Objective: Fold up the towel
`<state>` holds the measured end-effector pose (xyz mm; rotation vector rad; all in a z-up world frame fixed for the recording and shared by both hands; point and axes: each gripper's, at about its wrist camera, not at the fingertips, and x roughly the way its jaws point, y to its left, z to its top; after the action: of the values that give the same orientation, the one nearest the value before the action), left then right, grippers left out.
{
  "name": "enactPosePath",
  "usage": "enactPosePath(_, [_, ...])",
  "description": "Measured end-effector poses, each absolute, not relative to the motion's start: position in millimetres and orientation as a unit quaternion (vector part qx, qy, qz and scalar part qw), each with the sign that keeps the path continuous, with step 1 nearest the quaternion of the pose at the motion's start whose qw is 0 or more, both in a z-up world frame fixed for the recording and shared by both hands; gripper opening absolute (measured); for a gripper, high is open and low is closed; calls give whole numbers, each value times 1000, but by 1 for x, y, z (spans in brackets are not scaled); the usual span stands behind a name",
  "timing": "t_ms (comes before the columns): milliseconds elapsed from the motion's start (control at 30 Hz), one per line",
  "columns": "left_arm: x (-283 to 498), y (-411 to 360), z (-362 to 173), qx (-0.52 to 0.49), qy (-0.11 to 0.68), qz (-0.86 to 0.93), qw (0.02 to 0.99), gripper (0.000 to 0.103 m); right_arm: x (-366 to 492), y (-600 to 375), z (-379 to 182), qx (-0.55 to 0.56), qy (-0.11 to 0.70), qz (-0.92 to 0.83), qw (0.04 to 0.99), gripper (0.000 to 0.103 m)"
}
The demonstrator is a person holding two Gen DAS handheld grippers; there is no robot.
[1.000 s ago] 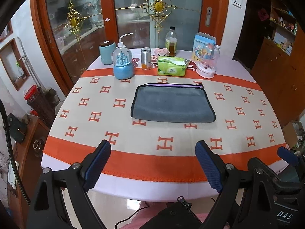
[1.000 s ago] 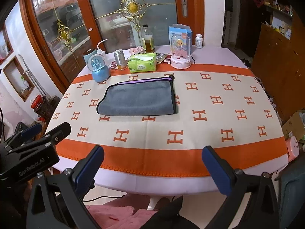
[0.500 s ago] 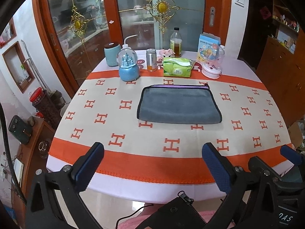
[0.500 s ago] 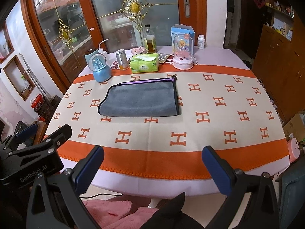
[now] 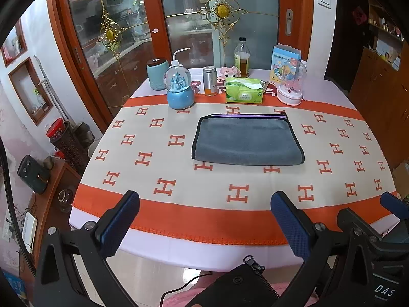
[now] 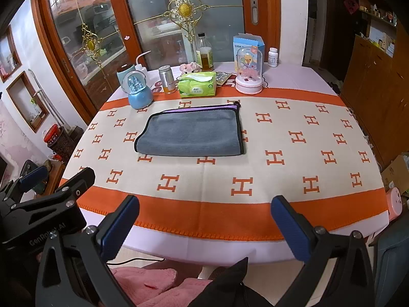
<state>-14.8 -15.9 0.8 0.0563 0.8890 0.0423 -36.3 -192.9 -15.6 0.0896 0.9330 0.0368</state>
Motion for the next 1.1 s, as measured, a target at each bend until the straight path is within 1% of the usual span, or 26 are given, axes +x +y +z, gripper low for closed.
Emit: enactPosePath(1100, [-19, -19, 0, 30, 432, 23, 901, 102, -38, -200, -20, 47, 455, 21, 889, 103])
